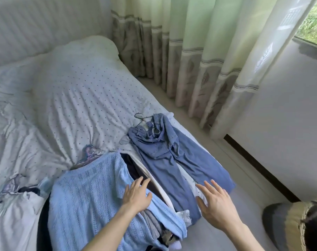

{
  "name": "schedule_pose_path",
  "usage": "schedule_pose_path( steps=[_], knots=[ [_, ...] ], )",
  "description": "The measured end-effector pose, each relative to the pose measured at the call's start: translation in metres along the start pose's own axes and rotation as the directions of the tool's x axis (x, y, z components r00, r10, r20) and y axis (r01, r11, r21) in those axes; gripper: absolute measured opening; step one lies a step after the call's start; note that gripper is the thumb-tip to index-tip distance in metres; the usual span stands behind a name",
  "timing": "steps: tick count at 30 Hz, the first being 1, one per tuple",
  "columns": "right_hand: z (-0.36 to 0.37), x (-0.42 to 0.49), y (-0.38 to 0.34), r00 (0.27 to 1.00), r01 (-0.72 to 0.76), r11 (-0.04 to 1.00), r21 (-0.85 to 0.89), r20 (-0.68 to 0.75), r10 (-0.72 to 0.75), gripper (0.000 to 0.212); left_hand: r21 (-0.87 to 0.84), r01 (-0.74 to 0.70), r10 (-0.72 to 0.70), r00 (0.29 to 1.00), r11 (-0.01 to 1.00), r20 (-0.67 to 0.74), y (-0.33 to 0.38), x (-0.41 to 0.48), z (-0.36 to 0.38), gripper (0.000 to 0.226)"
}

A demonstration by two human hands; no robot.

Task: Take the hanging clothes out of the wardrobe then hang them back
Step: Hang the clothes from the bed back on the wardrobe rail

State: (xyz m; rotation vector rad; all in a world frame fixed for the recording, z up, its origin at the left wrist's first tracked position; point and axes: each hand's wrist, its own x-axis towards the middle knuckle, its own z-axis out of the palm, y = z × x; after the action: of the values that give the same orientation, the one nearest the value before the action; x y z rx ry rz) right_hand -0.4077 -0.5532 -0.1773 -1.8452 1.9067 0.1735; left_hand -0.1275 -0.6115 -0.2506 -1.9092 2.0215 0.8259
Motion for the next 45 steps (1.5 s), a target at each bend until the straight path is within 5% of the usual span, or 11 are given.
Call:
schedule_pose_path(
  steps=[9, 16, 26, 37, 45],
  knots=[
    [0.048, 0.165, -0.02, 0.959, -0.09, 0.996, -0.023, 0.268, 0.092, 0.057, 0.006, 0.028, -0.028, 0.994, 1.0, 0.106, -0.057, 0.16, -0.034, 0.062],
    [0.088, 0.277, -0.03, 0.934, -0.184, 0.98, -0.074, 0.299, 0.198, 0.071, 0.047, 0.085, -0.088, 0.994, 0.995, 0.068, -0.114, 0.298, -0.067, 0.07],
    [0.157, 0.308, -0.034, 0.878, -0.317, 0.946, -0.061, 0.359, 0.317, 0.088, -0.218, 0.242, -0.221, 0.968, 0.946, 0.117, -0.16, 0.426, -0.069, 0.091],
    [0.144, 0.308, -0.033, 0.853, -0.375, 0.923, 0.089, 0.423, 0.305, 0.082, -0.492, 0.257, -0.295, 0.956, 0.832, 0.002, -0.14, 0.404, -0.089, 0.048],
    [0.073, 0.229, -0.044, 0.872, -0.478, 0.748, 0.461, 0.354, 0.339, 0.051, -0.66, 0.014, -0.207, 0.955, 0.751, -0.215, -0.065, 0.282, -0.116, 0.021]
  ],
)
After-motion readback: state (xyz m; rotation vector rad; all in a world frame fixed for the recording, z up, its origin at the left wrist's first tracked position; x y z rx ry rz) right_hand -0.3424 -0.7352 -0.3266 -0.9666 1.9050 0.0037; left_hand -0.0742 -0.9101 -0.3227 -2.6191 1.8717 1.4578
